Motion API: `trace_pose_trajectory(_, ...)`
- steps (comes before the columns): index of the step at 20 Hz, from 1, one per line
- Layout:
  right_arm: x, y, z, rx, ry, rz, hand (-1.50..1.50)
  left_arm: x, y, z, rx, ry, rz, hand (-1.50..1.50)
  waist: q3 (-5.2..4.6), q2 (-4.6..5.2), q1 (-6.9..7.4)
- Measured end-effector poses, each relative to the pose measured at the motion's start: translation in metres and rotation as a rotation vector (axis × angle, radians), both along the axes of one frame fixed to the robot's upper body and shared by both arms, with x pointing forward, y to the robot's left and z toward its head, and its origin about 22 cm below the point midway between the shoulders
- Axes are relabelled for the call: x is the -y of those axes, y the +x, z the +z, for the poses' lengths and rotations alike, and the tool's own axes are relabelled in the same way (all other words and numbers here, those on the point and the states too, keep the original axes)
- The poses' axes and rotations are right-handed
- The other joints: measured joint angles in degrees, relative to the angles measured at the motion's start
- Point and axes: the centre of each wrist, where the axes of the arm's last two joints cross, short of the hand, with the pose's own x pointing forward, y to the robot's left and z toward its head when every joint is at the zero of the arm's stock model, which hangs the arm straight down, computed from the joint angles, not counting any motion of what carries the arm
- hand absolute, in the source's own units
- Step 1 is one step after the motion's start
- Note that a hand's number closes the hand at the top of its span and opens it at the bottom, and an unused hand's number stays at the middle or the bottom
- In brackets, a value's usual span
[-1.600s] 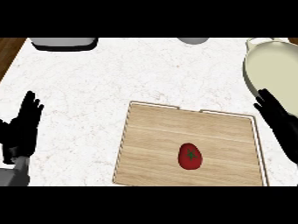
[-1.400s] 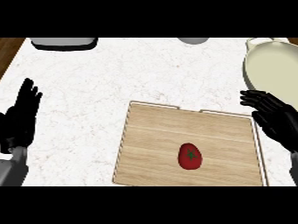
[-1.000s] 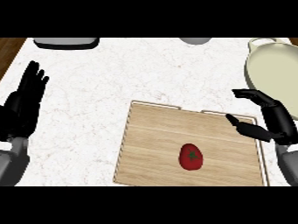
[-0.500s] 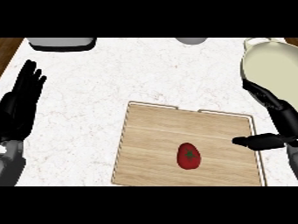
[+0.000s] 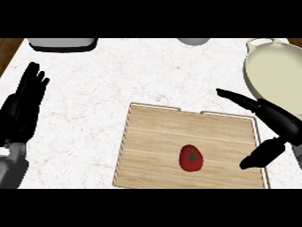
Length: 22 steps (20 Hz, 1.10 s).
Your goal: Pick the tomato from the tray and place it in the pot
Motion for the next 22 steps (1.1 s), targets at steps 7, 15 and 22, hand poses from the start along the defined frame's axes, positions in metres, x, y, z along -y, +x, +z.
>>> trace_pose_trajectory(7, -0.053, -0.017, 0.016, -0.112, -0.211, 0.073, -1.50, 0.005, 0.001, 0.007, 0.010, -0.003, 0.001, 0.00, 0.08, 0.04, -0.06)
trace_pose_trajectory(15, -0.086, -0.031, 0.006, -0.163, -0.245, 0.078, -1.50, 0.004, 0.004, 0.008, 0.011, -0.001, 0.008, 0.00, 0.13, 0.18, -0.08)
trace_pose_trajectory(22, -0.101, -0.037, -0.009, -0.184, -0.346, 0.034, -1.50, -0.003, -0.001, 0.007, 0.011, -0.006, 0.000, 0.00, 0.15, 0.19, -0.01)
